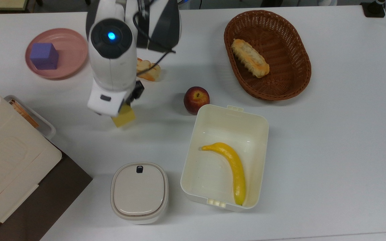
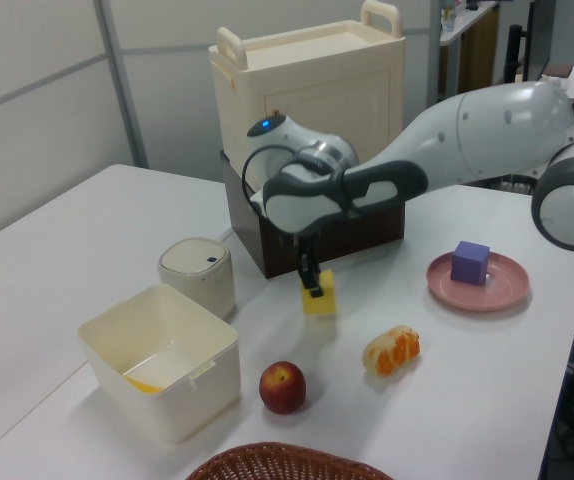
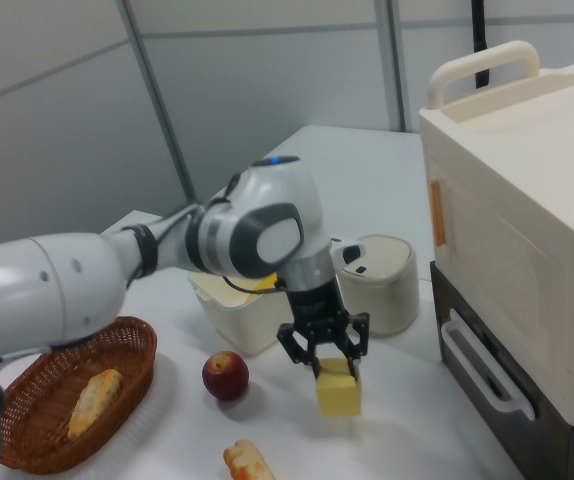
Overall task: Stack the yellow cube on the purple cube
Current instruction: 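Carry the yellow cube over the purple cube on the pink plate, then lower the yellow cube onto the purple cube's top face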
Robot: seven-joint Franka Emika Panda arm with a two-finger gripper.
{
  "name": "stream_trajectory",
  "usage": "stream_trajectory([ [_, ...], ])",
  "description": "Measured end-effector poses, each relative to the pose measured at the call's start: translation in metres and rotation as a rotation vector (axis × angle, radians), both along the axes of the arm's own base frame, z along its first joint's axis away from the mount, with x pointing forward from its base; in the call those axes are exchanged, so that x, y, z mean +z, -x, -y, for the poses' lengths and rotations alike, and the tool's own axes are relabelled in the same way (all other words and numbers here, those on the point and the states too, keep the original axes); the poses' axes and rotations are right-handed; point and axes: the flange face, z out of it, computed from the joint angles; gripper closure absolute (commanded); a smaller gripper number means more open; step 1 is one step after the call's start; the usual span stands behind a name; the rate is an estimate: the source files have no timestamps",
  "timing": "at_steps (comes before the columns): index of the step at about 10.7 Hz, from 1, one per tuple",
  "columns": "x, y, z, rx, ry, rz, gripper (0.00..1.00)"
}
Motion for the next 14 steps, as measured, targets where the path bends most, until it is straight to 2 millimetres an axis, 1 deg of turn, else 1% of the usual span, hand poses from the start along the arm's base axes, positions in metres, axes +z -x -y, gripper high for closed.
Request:
stream_trajectory([
  [2,0.035,0.021,0.008,-0.038,0.012,-0.071,1.00],
  [3,0.050,0.033,0.018,-0.065,0.017,-0.103,1.00],
  [4,0.064,0.044,0.037,-0.102,0.022,-0.124,1.00],
  [5,0.076,0.056,0.064,-0.150,0.024,-0.131,1.00],
  [6,0.086,0.069,0.097,-0.206,0.022,-0.136,1.00],
  [7,0.091,0.081,0.130,-0.252,0.017,-0.137,1.00],
  [8,0.091,0.094,0.163,-0.290,0.011,-0.141,1.00],
  [10,0.086,0.121,0.221,-0.340,-0.009,-0.161,1.00],
  [11,0.082,0.136,0.246,-0.355,-0.022,-0.173,0.98],
  [12,0.078,0.149,0.267,-0.362,-0.034,-0.186,0.95],
  [13,0.072,0.159,0.283,-0.365,-0.032,-0.205,0.84],
  [14,0.065,0.165,0.294,-0.365,-0.018,-0.228,0.74],
])
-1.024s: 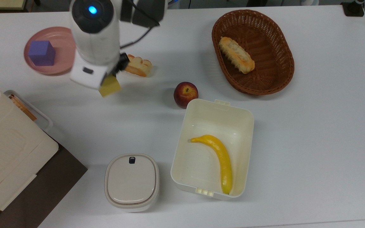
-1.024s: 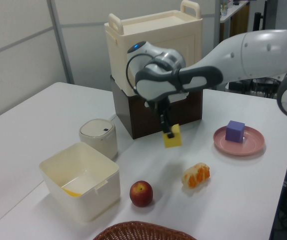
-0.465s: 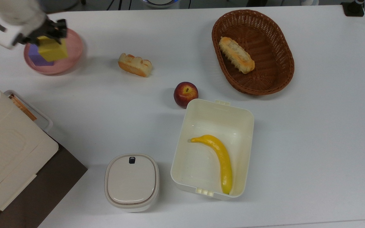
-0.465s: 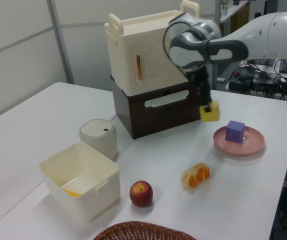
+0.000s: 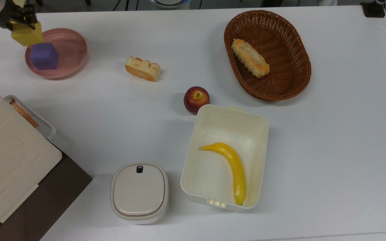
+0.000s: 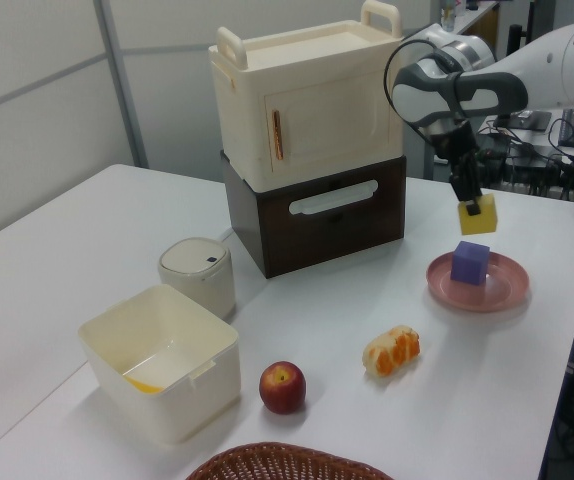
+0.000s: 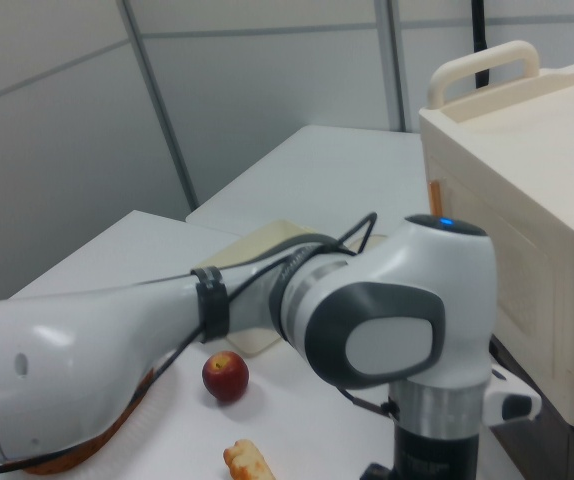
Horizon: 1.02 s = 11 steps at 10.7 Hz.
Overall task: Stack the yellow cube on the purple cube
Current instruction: 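Lower the yellow cube onto the purple cube's top face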
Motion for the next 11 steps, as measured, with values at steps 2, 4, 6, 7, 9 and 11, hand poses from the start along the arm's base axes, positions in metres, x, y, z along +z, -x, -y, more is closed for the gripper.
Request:
stream_trajectory([
  [2,-0.016,0.000,0.005,0.006,0.006,-0.036,0.68],
  [4,-0.025,-0.003,0.004,0.012,0.000,-0.044,0.69],
  [6,-0.025,-0.008,0.000,0.023,0.002,-0.035,0.68],
  [7,-0.025,-0.010,-0.004,0.029,0.001,-0.033,0.54],
  [9,-0.025,-0.014,-0.010,0.040,-0.003,-0.030,0.38],
  [11,-0.029,-0.018,-0.015,0.046,-0.005,-0.033,0.00],
])
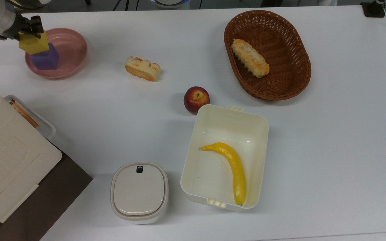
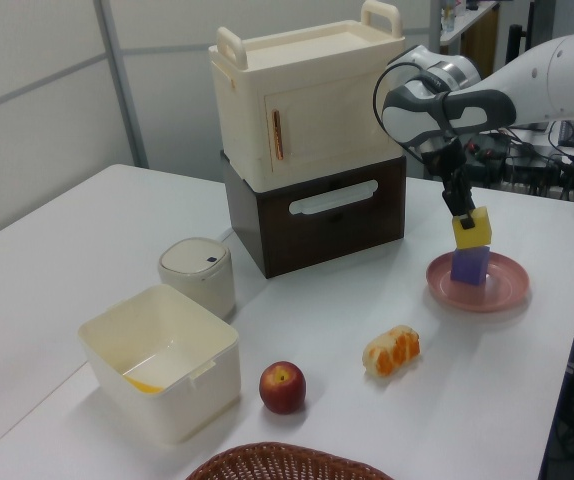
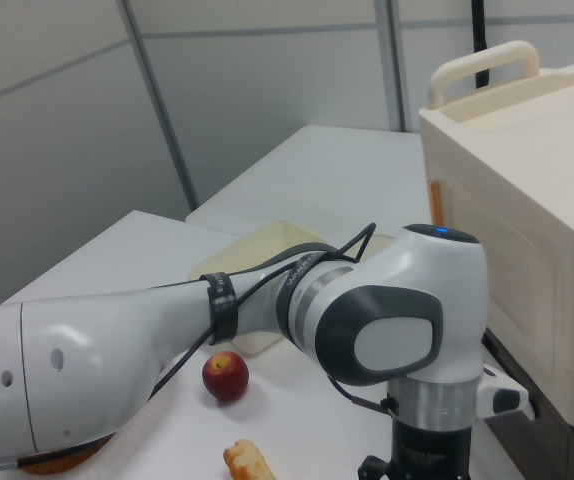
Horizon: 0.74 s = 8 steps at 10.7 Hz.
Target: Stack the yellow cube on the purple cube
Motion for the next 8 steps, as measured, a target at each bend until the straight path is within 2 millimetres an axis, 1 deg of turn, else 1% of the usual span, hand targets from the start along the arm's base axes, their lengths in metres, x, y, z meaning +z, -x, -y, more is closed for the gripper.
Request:
stream_trajectory([
  [2,-0.001,-0.005,-0.005,0.011,0.004,0.008,0.00],
  [6,0.001,-0.009,-0.009,0.019,0.007,0.015,0.00],
  [7,0.005,-0.012,-0.013,0.027,0.011,0.022,0.00],
  [8,0.014,-0.015,-0.017,0.013,0.028,0.039,0.00],
])
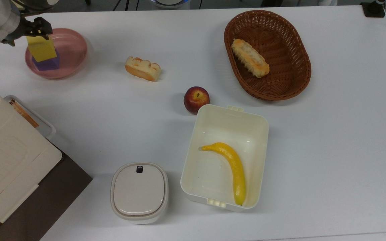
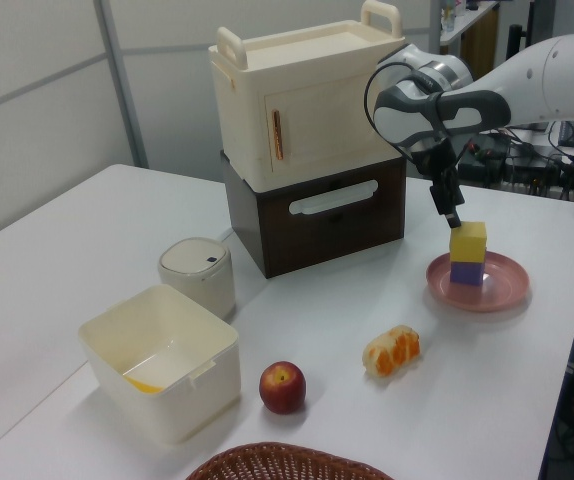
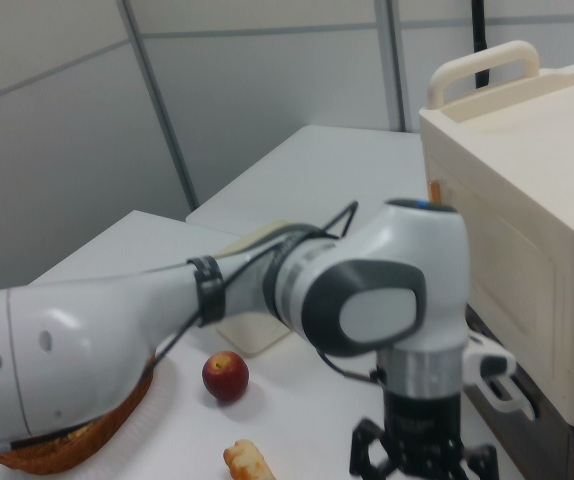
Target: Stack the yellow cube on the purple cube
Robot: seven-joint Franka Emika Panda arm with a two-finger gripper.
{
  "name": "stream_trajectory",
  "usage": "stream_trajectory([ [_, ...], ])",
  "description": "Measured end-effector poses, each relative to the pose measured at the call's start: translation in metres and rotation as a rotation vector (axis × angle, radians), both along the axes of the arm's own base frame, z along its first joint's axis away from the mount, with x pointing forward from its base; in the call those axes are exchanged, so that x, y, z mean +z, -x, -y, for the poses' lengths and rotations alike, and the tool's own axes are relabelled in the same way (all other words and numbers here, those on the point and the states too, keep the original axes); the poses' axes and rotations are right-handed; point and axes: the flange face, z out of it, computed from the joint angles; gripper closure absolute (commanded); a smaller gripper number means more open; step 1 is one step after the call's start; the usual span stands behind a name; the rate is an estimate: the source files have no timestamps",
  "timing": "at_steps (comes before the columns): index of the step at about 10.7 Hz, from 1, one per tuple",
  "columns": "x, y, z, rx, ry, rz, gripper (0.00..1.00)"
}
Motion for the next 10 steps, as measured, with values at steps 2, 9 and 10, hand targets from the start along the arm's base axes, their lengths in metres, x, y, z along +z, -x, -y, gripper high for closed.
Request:
stream_trajectory([
  [2,0.026,-0.014,-0.027,-0.042,0.009,0.071,0.00],
  [9,0.085,-0.068,-0.194,-0.234,0.095,0.254,0.00],
  [10,0.093,-0.070,-0.210,-0.240,0.102,0.272,0.00],
])
